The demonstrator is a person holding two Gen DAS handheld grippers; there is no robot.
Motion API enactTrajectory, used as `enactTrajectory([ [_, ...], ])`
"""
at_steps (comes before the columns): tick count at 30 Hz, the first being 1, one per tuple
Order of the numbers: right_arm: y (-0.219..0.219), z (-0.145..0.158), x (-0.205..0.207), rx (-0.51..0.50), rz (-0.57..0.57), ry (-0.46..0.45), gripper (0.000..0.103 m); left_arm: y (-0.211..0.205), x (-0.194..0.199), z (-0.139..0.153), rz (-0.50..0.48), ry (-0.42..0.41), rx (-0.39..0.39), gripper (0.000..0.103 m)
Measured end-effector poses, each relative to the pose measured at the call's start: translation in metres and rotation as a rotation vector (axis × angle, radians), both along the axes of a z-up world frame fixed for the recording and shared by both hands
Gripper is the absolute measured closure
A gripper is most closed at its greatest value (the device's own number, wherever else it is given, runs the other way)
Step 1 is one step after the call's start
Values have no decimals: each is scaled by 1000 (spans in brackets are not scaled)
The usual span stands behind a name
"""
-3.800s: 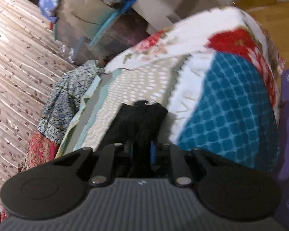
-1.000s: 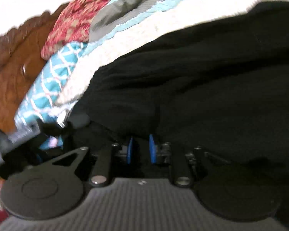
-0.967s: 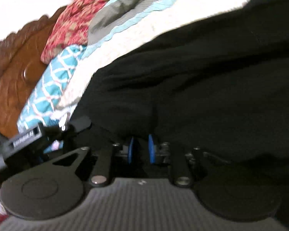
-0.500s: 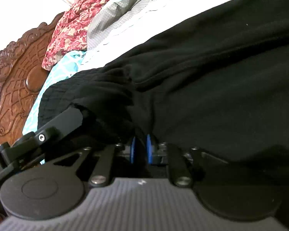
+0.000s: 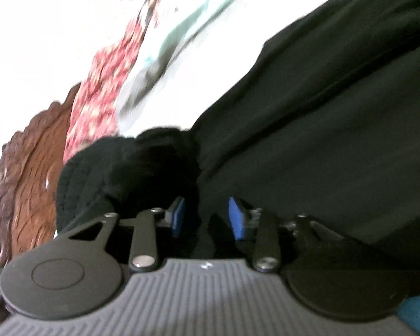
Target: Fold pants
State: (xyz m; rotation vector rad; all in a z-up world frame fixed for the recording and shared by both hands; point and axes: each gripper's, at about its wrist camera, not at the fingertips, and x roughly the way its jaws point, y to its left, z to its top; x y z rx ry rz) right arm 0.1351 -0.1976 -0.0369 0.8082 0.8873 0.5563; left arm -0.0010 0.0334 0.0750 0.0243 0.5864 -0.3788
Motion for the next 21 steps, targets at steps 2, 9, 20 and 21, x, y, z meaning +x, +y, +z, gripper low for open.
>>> enactTrajectory([
  [2,-23,-3,-3,16,-70,12,64,-27,5,-4,-66,9,35,54],
  [9,-70,-19,-9,37,-200,57,63,-81,-1,-26,-209,109,105,22],
  [20,-66,-13,-6,162,-210,39,35,37,16,-12,133,237,-231,21],
  [21,-62,-11,-4,141,-187,36,35,43,22,-16,160,258,-251,22],
])
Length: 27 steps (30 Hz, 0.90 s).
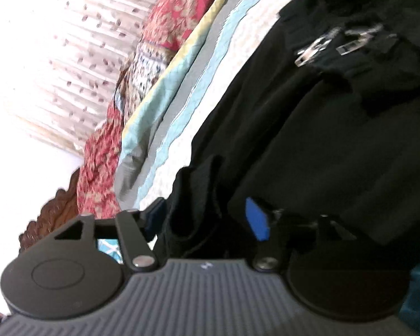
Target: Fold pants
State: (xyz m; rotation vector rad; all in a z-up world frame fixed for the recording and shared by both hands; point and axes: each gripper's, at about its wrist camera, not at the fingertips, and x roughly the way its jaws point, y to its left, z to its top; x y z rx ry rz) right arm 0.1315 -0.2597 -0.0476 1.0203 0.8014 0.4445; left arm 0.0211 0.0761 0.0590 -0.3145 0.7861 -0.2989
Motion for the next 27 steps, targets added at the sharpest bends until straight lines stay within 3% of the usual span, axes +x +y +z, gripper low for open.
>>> enactTrajectory([
  [4,35,6,11,-125,178,2,37,2,12,-12,44,67,-23,26],
  [5,46,11,10,-207,211,-13,47,2,9,-13,36,70,-19,27],
  [6,56,16,10,-268,234,-38,67,-2,9,-13,24,65,-11,28],
  [9,55,39,4,-349,219,-143,79,-11,6,-7,-16,26,15,28],
  [14,33,65,-15,-537,127,-352,80,-28,7,2,-61,-16,17,27],
  [16,18,56,-14,-565,86,-317,79,-36,11,1,-82,-11,19,27],
  [19,4,18,5,-512,57,-127,70,-54,15,-7,-114,10,32,28],
  [21,-5,12,4,-459,40,-130,64,-66,19,-16,-140,35,59,28],
  [24,-6,25,4,-472,-17,-142,57,-79,25,-34,-140,112,152,28],
  [27,-12,40,-10,-510,-89,-229,55,-69,24,-34,-133,133,94,28],
])
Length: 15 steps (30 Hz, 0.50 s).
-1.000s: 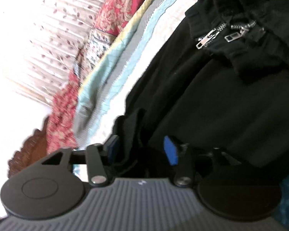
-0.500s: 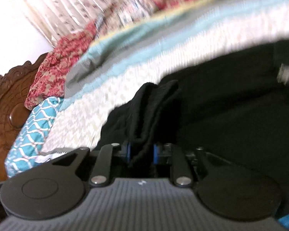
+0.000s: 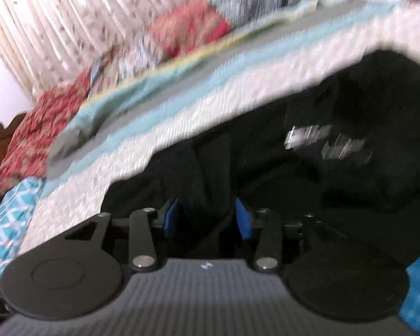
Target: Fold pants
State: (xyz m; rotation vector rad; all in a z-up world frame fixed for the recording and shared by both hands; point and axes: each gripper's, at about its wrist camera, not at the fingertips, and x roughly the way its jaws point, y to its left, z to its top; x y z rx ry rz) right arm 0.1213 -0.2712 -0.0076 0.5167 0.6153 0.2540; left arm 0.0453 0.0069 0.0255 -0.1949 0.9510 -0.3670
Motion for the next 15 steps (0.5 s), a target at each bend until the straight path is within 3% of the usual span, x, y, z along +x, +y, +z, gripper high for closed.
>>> enactTrajectory([
  [4,21,15,2,-7,34,-83,58,27,-4,31,19,-89,-182,26],
  [7,26,18,7,18,88,-88,70,33,4,44,42,-119,-247,28],
  [8,27,18,10,32,107,-76,74,30,10,44,41,-103,-256,33],
  [12,23,10,4,54,168,-20,81,11,23,23,-10,-20,-260,72],
  [15,27,-8,7,-55,202,96,83,-3,20,-11,-38,61,-187,82],
])
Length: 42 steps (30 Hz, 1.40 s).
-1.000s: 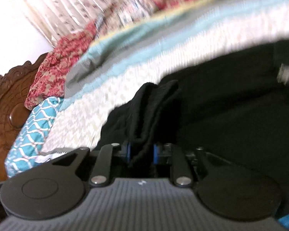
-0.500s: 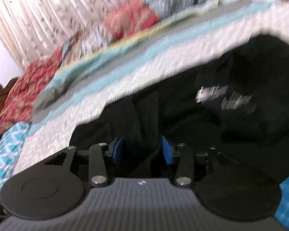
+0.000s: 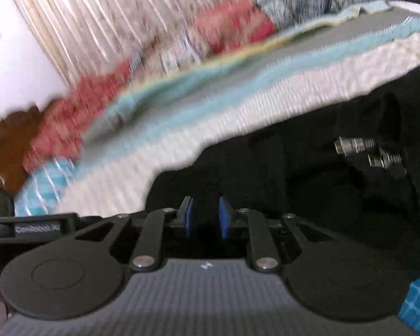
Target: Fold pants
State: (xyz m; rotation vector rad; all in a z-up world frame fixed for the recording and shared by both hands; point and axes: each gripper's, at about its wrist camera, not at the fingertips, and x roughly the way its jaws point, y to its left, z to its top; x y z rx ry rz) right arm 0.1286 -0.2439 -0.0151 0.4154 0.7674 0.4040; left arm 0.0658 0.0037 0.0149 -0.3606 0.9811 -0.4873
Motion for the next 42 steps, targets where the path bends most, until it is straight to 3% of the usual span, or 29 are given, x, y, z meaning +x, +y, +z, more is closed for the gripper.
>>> enactTrajectory([
  [1,-3,-7,1,-3,-3,7,85,-4,-2,-13,-8,15,42,85],
  [2,-7,-11,0,14,-15,0,95,-6,-7,-18,-9,-29,61,86],
  [5,-20,-17,2,96,-33,34,96,-15,-17,-15,-42,-100,131,86],
  [7,-20,-16,-1,92,-33,29,96,-18,-18,-15,-42,-108,154,86],
  [13,-14,-15,-11,59,-36,-17,96,-17,-21,-16,-28,-113,148,86],
  [23,-26,-28,-18,158,-33,-46,96,-20,-29,-12,-20,-120,184,85],
  [26,-30,-29,-20,196,-42,-28,96,-20,-32,-11,-18,-123,192,85],
  [40,-36,-24,-38,192,-43,8,95,-24,-37,-9,-7,-123,215,85],
  [42,-45,-18,-46,229,-44,-2,89,-24,-36,-8,-7,-117,211,85],
])
